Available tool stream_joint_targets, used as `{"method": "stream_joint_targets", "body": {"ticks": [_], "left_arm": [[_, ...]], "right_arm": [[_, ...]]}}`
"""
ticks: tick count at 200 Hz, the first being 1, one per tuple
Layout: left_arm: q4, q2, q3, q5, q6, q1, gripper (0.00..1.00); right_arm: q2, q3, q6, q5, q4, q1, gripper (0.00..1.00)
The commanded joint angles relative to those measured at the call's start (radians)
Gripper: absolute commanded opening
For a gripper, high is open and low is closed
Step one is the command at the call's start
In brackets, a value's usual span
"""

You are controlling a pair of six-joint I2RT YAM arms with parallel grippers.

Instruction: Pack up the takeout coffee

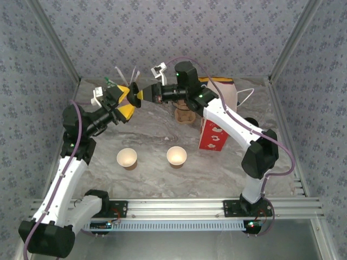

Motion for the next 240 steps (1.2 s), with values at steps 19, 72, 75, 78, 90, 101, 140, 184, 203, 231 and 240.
{"method": "stream_joint_targets", "body": {"ticks": [19, 72, 75, 78, 90, 101, 140, 184, 203, 231, 240], "left_arm": [[0.097, -0.010, -0.006, 0.024, -0.056, 0.006, 0.86], [0.138, -0.005, -0.004, 0.025, -0.080, -0.001, 0.83], [0.138, -0.005, -0.003, 0.025, -0.081, -0.002, 0.83], [0.140, -0.006, -0.005, 0.026, -0.081, -0.002, 0.83], [0.143, -0.008, -0.007, 0.024, -0.083, -0.003, 0.82], [0.145, -0.007, -0.005, 0.026, -0.086, -0.003, 0.82], [0.133, -0.011, -0.007, 0.027, -0.080, -0.003, 0.82], [0.132, -0.011, -0.010, 0.025, -0.081, -0.003, 0.79], [0.125, -0.013, -0.011, 0.021, -0.079, -0.003, 0.78], [0.112, -0.015, -0.011, 0.016, -0.076, -0.003, 0.73], [0.115, -0.015, -0.014, 0.015, -0.075, -0.004, 0.72]], "right_arm": [[0.022, 0.044, 0.013, -0.023, 0.042, 0.010, 0.08], [0.050, 0.077, 0.018, -0.036, 0.034, 0.017, 0.08], [0.052, 0.078, 0.019, -0.036, 0.033, 0.018, 0.08], [0.053, 0.080, 0.019, -0.036, 0.033, 0.019, 0.08], [0.055, 0.083, 0.018, -0.034, 0.033, 0.020, 0.08], [0.058, 0.087, 0.019, -0.033, 0.032, 0.021, 0.08], [0.064, 0.096, 0.016, -0.036, 0.026, 0.029, 0.08], [0.058, 0.096, 0.008, -0.033, 0.014, 0.030, 0.08], [0.058, 0.098, 0.006, -0.032, 0.015, 0.030, 0.09], [0.056, 0.093, 0.005, -0.033, 0.016, 0.031, 0.09], [0.055, 0.093, 0.004, -0.032, 0.013, 0.030, 0.09]]}}
